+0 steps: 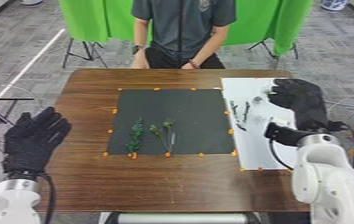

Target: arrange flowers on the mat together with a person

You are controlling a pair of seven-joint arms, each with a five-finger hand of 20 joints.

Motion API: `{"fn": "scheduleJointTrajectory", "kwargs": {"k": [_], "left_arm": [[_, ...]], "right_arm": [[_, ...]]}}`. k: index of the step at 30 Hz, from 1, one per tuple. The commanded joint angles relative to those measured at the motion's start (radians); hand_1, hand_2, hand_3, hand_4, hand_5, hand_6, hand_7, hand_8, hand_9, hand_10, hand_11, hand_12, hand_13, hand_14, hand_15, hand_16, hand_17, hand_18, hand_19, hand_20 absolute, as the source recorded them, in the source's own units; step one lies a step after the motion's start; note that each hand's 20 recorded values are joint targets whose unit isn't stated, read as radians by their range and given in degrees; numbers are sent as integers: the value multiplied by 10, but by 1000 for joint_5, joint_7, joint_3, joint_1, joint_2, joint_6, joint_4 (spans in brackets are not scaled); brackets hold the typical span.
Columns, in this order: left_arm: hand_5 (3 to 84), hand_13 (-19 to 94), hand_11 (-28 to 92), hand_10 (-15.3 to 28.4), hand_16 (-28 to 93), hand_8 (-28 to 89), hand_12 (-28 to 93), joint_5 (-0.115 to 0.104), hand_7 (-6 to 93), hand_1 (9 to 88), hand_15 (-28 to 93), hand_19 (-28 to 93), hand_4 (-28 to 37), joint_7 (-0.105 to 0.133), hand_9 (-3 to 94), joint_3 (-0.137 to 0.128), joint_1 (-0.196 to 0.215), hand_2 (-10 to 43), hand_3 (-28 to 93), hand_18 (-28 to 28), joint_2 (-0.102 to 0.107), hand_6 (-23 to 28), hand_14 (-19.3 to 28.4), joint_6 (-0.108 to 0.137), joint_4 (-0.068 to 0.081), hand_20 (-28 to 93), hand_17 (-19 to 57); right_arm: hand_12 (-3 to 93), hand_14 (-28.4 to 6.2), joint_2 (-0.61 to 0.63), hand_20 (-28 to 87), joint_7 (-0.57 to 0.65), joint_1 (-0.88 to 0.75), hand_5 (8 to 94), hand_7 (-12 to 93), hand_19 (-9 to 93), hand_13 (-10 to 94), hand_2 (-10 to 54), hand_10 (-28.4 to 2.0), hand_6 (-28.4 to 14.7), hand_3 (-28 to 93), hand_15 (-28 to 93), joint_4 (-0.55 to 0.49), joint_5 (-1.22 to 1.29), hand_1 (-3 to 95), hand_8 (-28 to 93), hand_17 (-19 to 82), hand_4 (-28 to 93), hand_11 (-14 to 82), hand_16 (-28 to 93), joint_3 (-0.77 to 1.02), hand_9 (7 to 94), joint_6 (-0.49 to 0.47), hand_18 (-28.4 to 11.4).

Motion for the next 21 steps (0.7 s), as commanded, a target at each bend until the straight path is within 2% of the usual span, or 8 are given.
{"fn": "scheduleJointTrajectory", "kwargs": {"k": [1,6,12,21], "left_arm": [[570,431,270,163,29,-77,200,-51,229,316,504,420,-270,46,538,-30,28,99,729,191,1,87,184,-4,-6,280,0],[570,435,270,163,30,-77,200,-70,230,315,503,419,-271,46,539,-20,24,99,730,191,-2,87,183,-4,-5,280,1],[572,435,270,163,31,-77,200,-64,230,315,501,419,-270,41,540,-17,16,99,732,191,-2,87,183,6,-7,280,1],[572,435,270,163,33,-77,200,-71,230,316,502,418,-271,49,541,-8,11,100,730,191,1,86,184,16,-9,280,1]], "right_arm": [[135,-186,-12,20,-2,-46,493,313,625,444,180,-214,-98,822,377,-34,1,251,-142,175,-217,154,92,18,515,-60,-207],[135,-184,-22,37,0,-59,492,311,612,443,182,-211,-96,819,372,-56,20,251,-143,174,-219,152,96,28,512,-71,-205],[136,-186,-57,51,-68,-90,497,308,600,445,174,-214,-95,811,370,-58,63,219,-144,170,-223,151,100,46,514,-141,-208],[138,-188,-64,73,-73,-87,498,298,585,443,170,-215,-93,804,360,-61,47,201,-138,166,-231,147,108,21,515,-146,-210]]}}
